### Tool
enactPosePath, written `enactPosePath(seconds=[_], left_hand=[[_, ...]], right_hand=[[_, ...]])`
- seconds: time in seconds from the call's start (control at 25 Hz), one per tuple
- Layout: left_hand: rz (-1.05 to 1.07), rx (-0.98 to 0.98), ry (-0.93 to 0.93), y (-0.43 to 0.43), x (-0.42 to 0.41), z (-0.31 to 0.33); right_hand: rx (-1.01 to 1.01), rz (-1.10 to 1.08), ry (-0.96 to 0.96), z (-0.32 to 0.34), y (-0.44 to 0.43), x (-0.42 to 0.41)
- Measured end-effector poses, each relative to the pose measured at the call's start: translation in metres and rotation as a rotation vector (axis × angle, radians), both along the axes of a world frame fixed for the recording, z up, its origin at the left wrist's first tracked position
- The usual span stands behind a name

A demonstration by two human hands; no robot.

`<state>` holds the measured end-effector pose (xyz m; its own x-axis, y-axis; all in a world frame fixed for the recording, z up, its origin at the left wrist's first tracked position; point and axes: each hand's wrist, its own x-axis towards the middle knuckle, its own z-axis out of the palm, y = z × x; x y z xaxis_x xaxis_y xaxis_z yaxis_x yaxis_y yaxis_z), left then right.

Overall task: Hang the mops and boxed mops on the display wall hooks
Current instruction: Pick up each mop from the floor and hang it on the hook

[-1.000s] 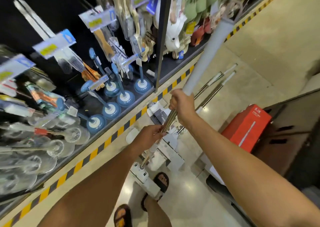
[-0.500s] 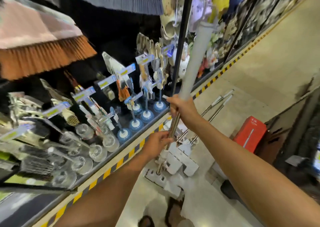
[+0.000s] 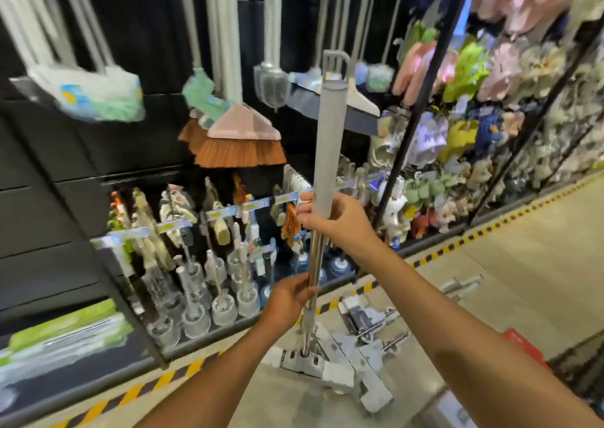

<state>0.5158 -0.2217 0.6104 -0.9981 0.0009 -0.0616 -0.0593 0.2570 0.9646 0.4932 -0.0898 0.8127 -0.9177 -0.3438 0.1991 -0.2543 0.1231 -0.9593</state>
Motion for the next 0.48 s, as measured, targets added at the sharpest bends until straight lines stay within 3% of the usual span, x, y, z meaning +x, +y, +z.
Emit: enactPosePath(seconds=[0.48], left_hand=[[0.357,-0.112,0.130,-0.128,0.210,0.056]], right_hand=[[-0.093,0.328,0.100,0.046,-0.141,0.163]])
